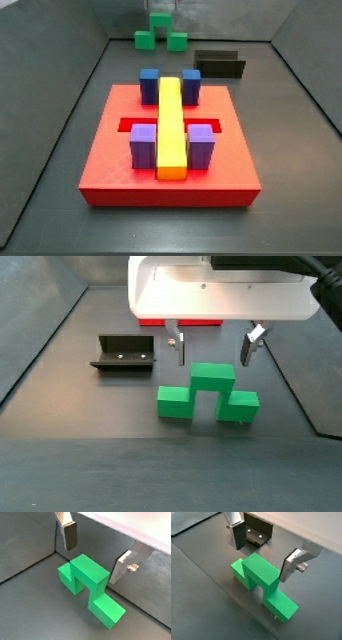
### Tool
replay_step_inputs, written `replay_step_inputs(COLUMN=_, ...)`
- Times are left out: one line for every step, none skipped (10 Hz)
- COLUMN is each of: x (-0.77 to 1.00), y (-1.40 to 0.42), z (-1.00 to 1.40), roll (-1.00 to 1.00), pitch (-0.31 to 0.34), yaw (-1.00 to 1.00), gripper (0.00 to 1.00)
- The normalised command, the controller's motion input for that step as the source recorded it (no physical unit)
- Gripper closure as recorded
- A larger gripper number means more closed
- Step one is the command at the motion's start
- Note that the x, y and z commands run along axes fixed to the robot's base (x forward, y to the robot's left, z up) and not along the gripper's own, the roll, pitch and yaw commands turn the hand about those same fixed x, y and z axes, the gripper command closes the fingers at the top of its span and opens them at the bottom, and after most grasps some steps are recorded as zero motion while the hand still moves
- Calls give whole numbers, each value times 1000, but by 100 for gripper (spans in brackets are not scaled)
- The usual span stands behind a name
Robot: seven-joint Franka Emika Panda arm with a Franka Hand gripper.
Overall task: Pick up the green object. Move up. Move to above the board. Insert the green object.
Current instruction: Pick up the green object.
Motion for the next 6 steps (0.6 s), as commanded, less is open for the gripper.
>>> replay_step_inputs(x=217, y=0, z=-120, roll=0, pitch=-107, yaw=49, gripper=0)
replay_step_inputs(x=200, y=37, z=-74, roll=-27, pitch=-103, yaw=0, gripper=0)
replay_step_inputs(x=100, y=223, z=-29, roll=-146, pitch=-109, yaw=0, gripper=0)
replay_step_inputs(x=0, y=274, z=-120, roll=-224, pitch=-221, yaw=0, gripper=0)
replay_step_inputs(x=-54, y=0, z=-217, roll=-120, pitch=-154, yaw=-26, gripper=0)
replay_step_inputs(x=-143, y=0, z=-211, roll=-209, pitch=-109, yaw=0, gripper=0)
